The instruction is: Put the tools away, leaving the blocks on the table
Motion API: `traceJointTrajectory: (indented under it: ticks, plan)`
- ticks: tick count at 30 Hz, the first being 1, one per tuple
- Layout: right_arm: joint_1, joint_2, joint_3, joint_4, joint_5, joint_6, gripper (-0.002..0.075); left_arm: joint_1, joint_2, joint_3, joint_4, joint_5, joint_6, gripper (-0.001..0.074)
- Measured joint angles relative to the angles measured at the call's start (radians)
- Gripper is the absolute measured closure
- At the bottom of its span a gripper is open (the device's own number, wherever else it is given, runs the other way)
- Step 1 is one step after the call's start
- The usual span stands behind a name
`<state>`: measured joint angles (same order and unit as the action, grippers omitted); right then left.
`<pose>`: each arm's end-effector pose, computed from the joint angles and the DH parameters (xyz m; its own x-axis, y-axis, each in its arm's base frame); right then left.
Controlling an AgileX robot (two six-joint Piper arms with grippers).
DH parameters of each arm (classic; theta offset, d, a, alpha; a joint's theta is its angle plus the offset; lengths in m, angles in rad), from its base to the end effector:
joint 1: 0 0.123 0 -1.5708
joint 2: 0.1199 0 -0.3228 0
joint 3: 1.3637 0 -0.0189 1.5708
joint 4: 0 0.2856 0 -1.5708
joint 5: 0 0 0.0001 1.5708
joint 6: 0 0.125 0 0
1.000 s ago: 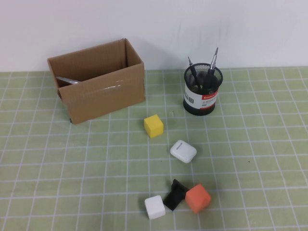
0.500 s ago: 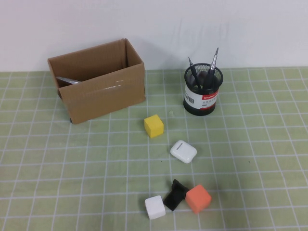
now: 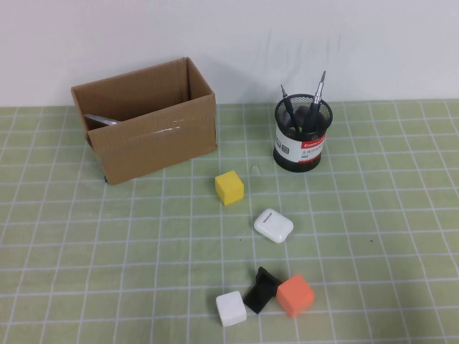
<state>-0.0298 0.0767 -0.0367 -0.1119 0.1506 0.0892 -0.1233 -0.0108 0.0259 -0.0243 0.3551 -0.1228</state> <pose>0.0920 -0.0049 0.2055 -0.1032 -0.0184 -0.9945 0.0443 0.9988 -0.0230 0.0819 -0.0112 0.1626 -0.2931 -0.1099 -0.9497 0.0895 0.9859 -0.1416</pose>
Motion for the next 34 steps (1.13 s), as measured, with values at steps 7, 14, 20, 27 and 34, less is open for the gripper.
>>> traceJointTrajectory:
  ticks: [7,14,20,27,34]
  plan:
    - [0.002,-0.105,0.066,-0.021,0.146,0.002,0.0732,0.0,0.0,0.0,0.0,0.0,0.0,0.0739]
    - [0.002,-0.108,0.066,-0.022,0.174,0.002,0.0732,0.0,-0.001,0.0,0.0,0.0,0.0,0.0739]
    - [0.002,-0.108,0.066,-0.022,0.174,0.002,0.0732,0.0,-0.001,0.0,0.0,0.0,0.0,0.0739]
    - [0.002,-0.108,0.066,-0.022,0.174,0.002,0.0732,0.0,-0.001,0.0,0.0,0.0,0.0,0.0739]
    - [0.002,-0.108,0.066,-0.022,0.174,0.002,0.0732,0.0,-0.001,0.0,0.0,0.0,0.0,0.0739]
